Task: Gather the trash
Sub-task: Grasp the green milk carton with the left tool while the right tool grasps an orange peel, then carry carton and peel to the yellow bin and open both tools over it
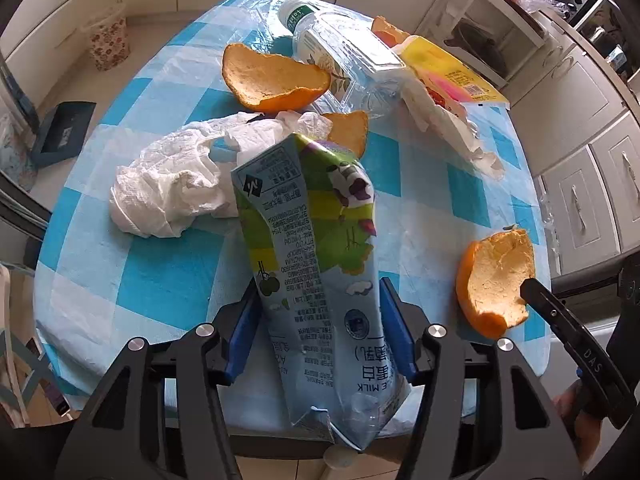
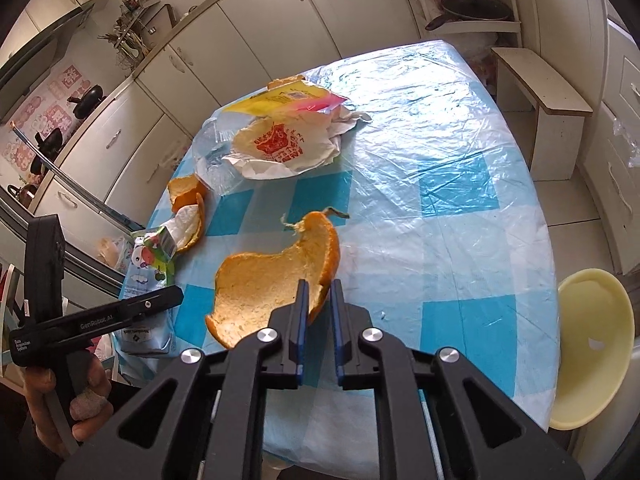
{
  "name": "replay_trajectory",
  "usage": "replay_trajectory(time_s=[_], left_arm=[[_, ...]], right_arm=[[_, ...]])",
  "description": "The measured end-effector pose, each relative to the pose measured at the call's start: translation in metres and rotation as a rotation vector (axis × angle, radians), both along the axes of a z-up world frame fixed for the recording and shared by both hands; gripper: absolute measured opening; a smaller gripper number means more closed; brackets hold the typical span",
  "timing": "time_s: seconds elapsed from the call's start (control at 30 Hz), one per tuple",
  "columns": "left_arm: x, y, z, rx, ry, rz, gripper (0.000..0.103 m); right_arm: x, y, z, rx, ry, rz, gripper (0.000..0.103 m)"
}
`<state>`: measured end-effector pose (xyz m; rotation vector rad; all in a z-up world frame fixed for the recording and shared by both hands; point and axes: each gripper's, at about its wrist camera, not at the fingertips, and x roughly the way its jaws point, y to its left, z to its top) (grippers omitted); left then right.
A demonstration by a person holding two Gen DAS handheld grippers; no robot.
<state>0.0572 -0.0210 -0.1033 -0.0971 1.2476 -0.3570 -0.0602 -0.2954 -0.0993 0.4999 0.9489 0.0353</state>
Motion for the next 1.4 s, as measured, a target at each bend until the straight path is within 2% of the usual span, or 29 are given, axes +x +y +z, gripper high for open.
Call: replay_trajectory(time_s=[0.07,0.2,0.23,0.27,0.3,0.37,0.4,0.5,0.67,1.03,1.4], left_arm=[[-0.004,0.001,0.0,0.003,-0.004,-0.011,0.053],[-0.008,0.002,0.001,0.002,-0.013,-0.023,0.051],[-0.01,0.002,0.002,-0.002,-0.018,-0.025,0.05],[-0.011,0.001,0.003,-0.01,-0.021,-0.034,0.048],[-0.014,-0.001,0.004,-0.02,-0.024,-0.041,0.048],[-0.018,-0.003,0.011,-0.051,-0.047,-0.058,0.048],[-0.021,-0.006,0.015,-0.064,-0.064,-0.067,0.048],[-0.027,-0.011,0.03,-0.115,-0.121,-0.093,0.048],[-0.038,-0.024,0.048,-0.175,-0.198,-0.125,0.048],[-0.059,-0.064,0.069,-0.189,-0.285,-0.194,0.048],[-0.096,-0.126,0.077,-0.16,-0.357,-0.313,0.048]], right_arm=[[-0.001,0.0,-0.003,0.016,0.007,-0.007,0.029],[-0.001,-0.005,-0.013,0.084,0.014,-0.042,0.03],[-0.001,-0.006,-0.015,0.101,0.017,-0.051,0.028],[-0.001,-0.008,-0.018,0.117,0.018,-0.062,0.021],[-0.001,-0.009,-0.02,0.129,0.016,-0.072,0.019],[-0.003,-0.013,-0.021,0.154,0.008,-0.086,0.01],[-0.004,-0.013,-0.019,0.156,-0.002,-0.091,0.008],[-0.009,-0.013,-0.006,0.13,-0.047,-0.097,0.007],[-0.018,-0.014,0.015,0.026,-0.11,-0.121,0.007],[-0.045,-0.037,0.034,-0.047,-0.175,-0.181,0.007],[-0.098,-0.1,0.037,-0.082,-0.197,-0.378,0.007]])
